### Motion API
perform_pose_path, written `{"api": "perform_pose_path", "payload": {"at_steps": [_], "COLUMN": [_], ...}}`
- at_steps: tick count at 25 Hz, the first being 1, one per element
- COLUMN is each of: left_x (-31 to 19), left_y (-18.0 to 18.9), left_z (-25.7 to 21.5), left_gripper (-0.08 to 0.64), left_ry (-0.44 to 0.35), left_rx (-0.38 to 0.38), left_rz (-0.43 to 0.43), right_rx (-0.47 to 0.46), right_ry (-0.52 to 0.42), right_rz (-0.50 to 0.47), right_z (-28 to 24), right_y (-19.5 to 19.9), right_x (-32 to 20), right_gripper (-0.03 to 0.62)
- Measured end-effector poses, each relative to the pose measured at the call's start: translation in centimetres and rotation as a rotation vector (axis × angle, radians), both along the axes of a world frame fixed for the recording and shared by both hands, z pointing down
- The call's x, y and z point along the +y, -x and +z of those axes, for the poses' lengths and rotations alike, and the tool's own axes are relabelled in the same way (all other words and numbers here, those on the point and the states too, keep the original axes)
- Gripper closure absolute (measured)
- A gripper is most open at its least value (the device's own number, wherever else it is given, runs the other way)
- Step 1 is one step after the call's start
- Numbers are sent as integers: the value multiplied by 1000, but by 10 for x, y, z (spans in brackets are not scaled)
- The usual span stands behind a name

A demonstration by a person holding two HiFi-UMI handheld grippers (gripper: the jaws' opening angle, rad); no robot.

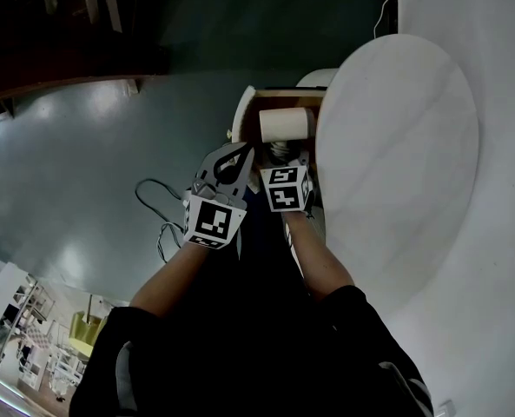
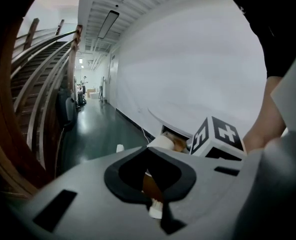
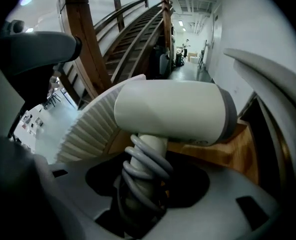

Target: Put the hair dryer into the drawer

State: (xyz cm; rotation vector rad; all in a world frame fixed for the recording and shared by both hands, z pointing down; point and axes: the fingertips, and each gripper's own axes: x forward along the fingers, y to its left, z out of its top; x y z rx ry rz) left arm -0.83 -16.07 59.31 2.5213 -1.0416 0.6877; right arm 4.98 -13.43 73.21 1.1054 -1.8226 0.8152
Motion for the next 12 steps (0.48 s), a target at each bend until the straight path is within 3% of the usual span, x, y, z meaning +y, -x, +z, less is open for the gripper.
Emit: {"api": "perform_pose_path", "payload": {"at_steps": [12], "left_x": [-11], "left_y": [0], "left_z": [13], "left_gripper": [554], "left_ry": [32], "left_rx": [-8], "left_rz": [-17], "right_rx": [-63], "right_ry": [304], "right_rz": [69], "right_z": [41], "right_y": [0], "right_x": [-2], "right_gripper": [350]}}
